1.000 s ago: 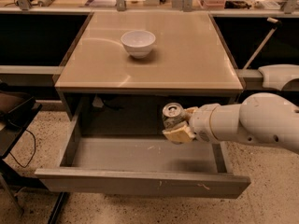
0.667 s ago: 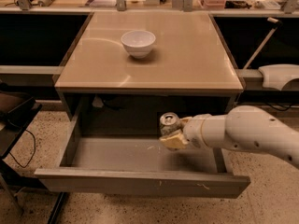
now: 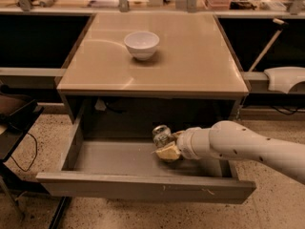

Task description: Place 7up can into top drawer

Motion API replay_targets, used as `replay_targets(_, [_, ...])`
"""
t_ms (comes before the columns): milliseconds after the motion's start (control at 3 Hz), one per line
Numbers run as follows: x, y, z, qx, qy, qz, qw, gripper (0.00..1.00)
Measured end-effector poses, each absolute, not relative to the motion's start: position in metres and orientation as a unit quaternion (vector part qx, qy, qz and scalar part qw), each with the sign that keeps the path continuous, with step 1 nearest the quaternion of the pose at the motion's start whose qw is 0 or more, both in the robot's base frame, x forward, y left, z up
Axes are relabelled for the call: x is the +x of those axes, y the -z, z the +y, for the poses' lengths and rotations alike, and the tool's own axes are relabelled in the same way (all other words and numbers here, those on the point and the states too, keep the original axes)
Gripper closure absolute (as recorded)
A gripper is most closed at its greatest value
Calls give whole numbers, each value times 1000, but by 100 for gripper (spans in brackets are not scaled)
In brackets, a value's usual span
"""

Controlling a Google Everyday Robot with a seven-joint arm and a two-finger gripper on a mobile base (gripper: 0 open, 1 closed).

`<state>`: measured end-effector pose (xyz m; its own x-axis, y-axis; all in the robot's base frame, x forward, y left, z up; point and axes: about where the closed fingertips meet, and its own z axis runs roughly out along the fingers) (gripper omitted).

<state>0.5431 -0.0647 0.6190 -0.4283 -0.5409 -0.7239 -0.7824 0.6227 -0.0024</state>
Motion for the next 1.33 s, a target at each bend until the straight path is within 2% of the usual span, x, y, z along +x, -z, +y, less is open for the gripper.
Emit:
replay_targets(333, [543, -621, -65, -400, -170, 828, 355, 81])
replay_targets(1333, [543, -621, -65, -400, -170, 828, 355, 11])
